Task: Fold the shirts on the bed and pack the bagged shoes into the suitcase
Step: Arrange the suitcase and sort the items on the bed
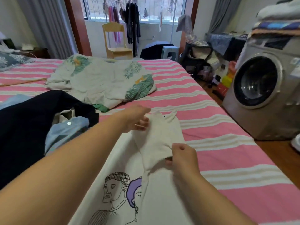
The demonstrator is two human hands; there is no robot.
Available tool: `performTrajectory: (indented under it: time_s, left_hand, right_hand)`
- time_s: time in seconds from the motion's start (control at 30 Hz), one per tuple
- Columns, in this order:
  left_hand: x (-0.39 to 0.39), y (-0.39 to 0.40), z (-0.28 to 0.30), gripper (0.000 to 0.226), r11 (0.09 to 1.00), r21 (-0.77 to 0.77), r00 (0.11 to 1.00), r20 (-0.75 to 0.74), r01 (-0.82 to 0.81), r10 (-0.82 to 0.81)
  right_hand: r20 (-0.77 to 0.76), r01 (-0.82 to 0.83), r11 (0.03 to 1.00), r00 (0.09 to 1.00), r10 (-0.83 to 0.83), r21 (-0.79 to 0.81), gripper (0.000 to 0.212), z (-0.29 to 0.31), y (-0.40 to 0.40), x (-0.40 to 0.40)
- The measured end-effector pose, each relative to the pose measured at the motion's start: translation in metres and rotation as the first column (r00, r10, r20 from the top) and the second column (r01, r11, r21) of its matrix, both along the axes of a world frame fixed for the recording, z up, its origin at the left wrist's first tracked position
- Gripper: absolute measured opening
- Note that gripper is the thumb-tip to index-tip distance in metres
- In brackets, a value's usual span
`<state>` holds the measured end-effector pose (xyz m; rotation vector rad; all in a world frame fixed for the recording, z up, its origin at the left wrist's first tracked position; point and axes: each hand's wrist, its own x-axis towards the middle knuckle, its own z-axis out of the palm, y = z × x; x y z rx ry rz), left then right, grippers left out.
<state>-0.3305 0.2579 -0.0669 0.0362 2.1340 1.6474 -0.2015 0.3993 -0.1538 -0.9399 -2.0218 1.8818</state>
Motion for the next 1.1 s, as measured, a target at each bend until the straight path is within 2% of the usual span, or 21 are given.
performTrajectory:
  time_s: [0.03, 0.07, 0.1, 0.13, 0.23, 0.3, 0.37, 0.43, 0.5, 0.57, 0.63, 0.73, 0.77, 0.83, 0.87, 0.9, 0.97, 1.0, 1.03, 1.07, 1.1]
  left_hand:
    - [-0.007, 0.008, -0.011, 0.030, 0.980, -0.198, 0.993, -0.105, 0.027, -0.049]
    - [-0.014, 0.012, -0.023, 0.038, 0.911, -0.412, 0.967, -0.233, 0.001, -0.106]
    - [-0.019, 0.014, -0.032, 0.042, 0.821, -0.570, 0.927, -0.323, -0.028, -0.192]
    - [-0.022, 0.015, -0.042, 0.042, 0.749, -0.662, 0.892, -0.357, -0.032, -0.276]
    - [-0.031, 0.018, -0.063, 0.037, 0.634, -0.773, 0.786, -0.412, -0.034, -0.461]
    - [-0.033, 0.031, -0.069, 0.034, 0.607, -0.792, 0.687, -0.480, -0.071, -0.546]
    - [-0.034, 0.052, -0.070, 0.030, 0.577, -0.815, 0.632, -0.478, -0.060, -0.610]
    - [-0.036, 0.070, -0.073, 0.027, 0.498, -0.865, 0.638, -0.413, -0.053, -0.650]
    - [-0.039, 0.080, -0.079, 0.026, 0.441, -0.897, 0.689, -0.345, -0.042, -0.637]
    - [-0.041, 0.084, -0.084, 0.020, 0.471, -0.881, 0.748, -0.341, -0.044, -0.570]
    - [-0.041, 0.085, -0.084, 0.010, 0.584, -0.808, 0.780, -0.415, -0.079, -0.469]
    - [-0.039, 0.092, -0.077, 0.007, 0.773, -0.622, 0.775, -0.548, -0.125, -0.316]
    - [-0.037, 0.094, -0.076, 0.006, 0.787, -0.607, 0.775, -0.548, -0.109, -0.315]
    - [-0.030, 0.097, -0.079, 0.009, 0.715, -0.696, 0.755, -0.505, -0.069, -0.419]
    - [-0.025, 0.097, -0.084, 0.020, 0.656, -0.751, 0.740, -0.480, -0.069, -0.471]
    - [-0.020, 0.097, -0.088, 0.032, 0.642, -0.762, 0.730, -0.486, -0.085, -0.481]
    - [-0.007, 0.084, -0.086, 0.044, 0.717, -0.671, 0.717, -0.592, -0.186, -0.368]
    - [0.000, 0.070, -0.083, 0.043, 0.734, -0.625, 0.694, -0.652, -0.266, -0.304]
    - [0.007, 0.049, -0.082, 0.043, 0.712, -0.610, 0.677, -0.688, -0.347, -0.259]
    - [0.016, 0.024, -0.082, 0.045, 0.662, -0.621, 0.681, -0.697, -0.419, -0.223]
    - [0.027, -0.004, -0.084, 0.049, 0.592, -0.656, 0.719, -0.672, -0.467, -0.177]
  right_hand:
    - [0.030, 0.002, 0.998, 1.000, 0.000, -0.069, 0.021, -0.002, 0.015, 0.004]
    - [0.036, -0.004, 0.987, 0.999, 0.010, -0.160, 0.016, -0.002, 0.028, 0.006]
    - [0.034, -0.012, 0.971, 0.999, 0.021, -0.239, 0.012, -0.003, 0.038, 0.007]
    - [0.041, -0.030, 0.961, 0.998, 0.043, -0.273, 0.011, -0.001, 0.044, 0.007]
    - [0.102, -0.120, 0.982, 0.986, 0.135, -0.142, 0.019, -0.005, 0.048, -0.003]
    - [0.155, -0.149, 0.987, 0.975, 0.157, -0.063, 0.023, -0.007, 0.046, -0.009]
    - [0.187, -0.176, 0.984, 0.967, 0.173, -0.002, 0.020, -0.009, 0.047, -0.011]
    - [0.190, -0.197, 0.979, 0.964, 0.185, 0.047, 0.019, -0.012, 0.047, -0.010]
    - [0.191, -0.215, 0.973, 0.961, 0.197, 0.079, 0.023, -0.017, 0.049, -0.009]
    - [0.187, -0.218, 0.973, 0.962, 0.199, 0.082, 0.023, -0.019, 0.050, -0.007]
    - [0.164, -0.210, 0.972, 0.968, 0.192, 0.103, 0.017, -0.021, 0.049, -0.005]
    - [0.136, -0.149, 0.965, 0.983, 0.121, 0.218, 0.008, -0.025, 0.047, -0.001]
    - [0.132, -0.129, 0.961, 0.986, 0.098, 0.246, 0.006, -0.025, 0.049, 0.001]
    - [0.158, -0.135, 0.945, 0.983, 0.091, 0.297, 0.011, -0.020, 0.050, 0.008]
    - [0.193, -0.171, 0.922, 0.975, 0.108, 0.347, 0.014, -0.015, 0.051, 0.012]
    - [0.244, -0.227, 0.867, 0.962, 0.127, 0.445, 0.016, -0.011, 0.052, 0.016]
    - [0.268, -0.268, 0.636, 0.958, 0.099, 0.724, 0.017, 0.000, 0.050, 0.022]
    - [0.186, -0.204, 0.496, 0.979, 0.085, 0.844, 0.020, 0.004, 0.046, 0.021]
    - [0.091, -0.133, 0.394, 0.988, 0.123, 0.909, 0.025, 0.005, 0.039, 0.017]
    - [0.069, -0.137, 0.344, 0.977, 0.202, 0.929, 0.031, 0.006, 0.029, 0.009]
    - [0.123, -0.226, 0.336, 0.946, 0.301, 0.914, 0.041, 0.002, 0.019, -0.003]
